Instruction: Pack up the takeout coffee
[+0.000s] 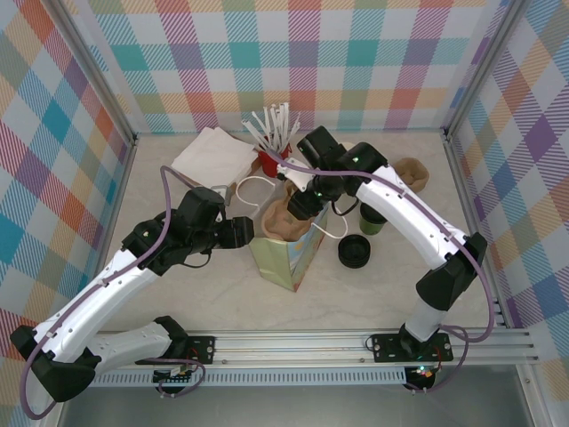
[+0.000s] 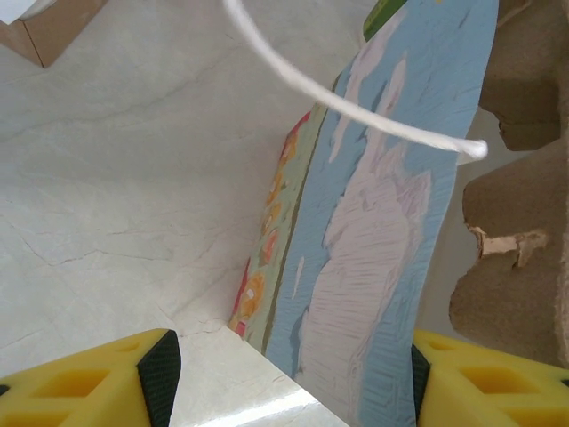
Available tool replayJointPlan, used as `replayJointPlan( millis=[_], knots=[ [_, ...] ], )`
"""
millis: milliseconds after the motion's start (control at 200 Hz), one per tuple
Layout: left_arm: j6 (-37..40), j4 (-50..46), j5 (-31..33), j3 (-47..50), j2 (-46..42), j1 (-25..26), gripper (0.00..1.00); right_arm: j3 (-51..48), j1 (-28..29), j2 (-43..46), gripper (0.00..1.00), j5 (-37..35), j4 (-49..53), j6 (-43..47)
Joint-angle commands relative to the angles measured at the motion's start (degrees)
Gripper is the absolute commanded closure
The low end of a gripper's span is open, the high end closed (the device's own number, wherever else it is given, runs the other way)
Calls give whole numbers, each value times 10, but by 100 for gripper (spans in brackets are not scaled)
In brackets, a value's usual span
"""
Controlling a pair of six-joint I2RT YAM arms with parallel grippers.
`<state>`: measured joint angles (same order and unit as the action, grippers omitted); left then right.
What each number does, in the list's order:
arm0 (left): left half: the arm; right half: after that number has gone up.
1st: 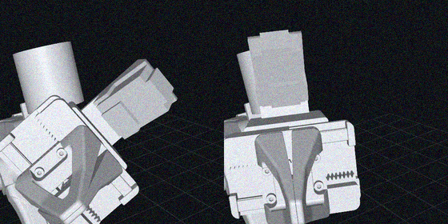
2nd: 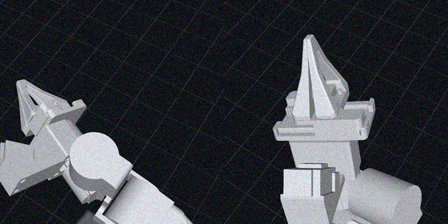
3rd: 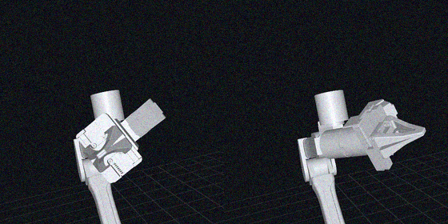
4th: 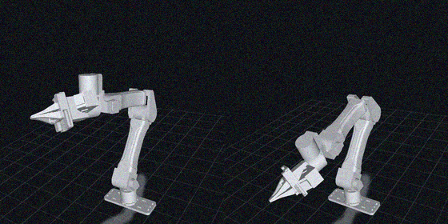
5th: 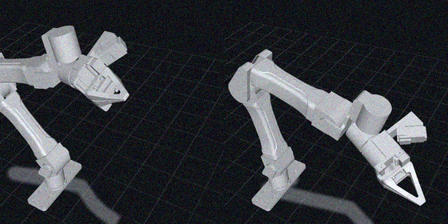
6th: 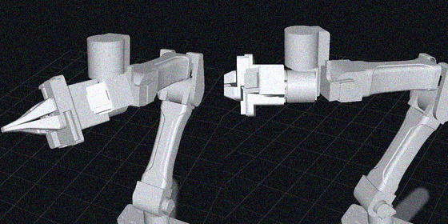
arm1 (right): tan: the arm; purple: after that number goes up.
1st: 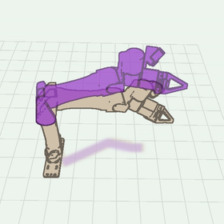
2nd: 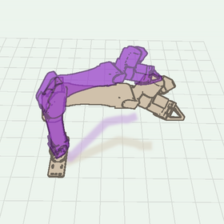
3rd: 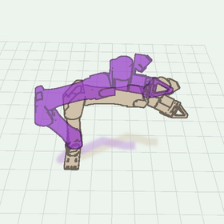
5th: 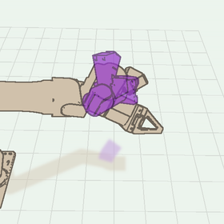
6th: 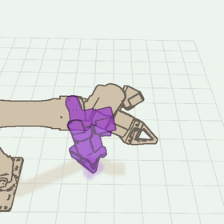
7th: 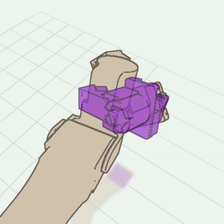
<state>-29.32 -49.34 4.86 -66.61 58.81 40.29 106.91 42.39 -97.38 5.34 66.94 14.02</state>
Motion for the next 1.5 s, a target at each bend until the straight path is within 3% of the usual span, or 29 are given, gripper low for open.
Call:
replayJointPlan(
  millis=[0,260,645,1495],
  knots=[
    [-6,-13,9,-13,-2,-4,36,-5,3,8,66,-1,13,14],
    [7,17,-47,-13,-2,-4,36,24,20,-34,66,-41,58,9],
    [-3,42,-83,-8,3,-3,37,57,29,-79,66,-69,107,-11],
    [-56,4,9,-19,20,-3,38,-34,37,-9,66,-57,48,-10]
  ],
)
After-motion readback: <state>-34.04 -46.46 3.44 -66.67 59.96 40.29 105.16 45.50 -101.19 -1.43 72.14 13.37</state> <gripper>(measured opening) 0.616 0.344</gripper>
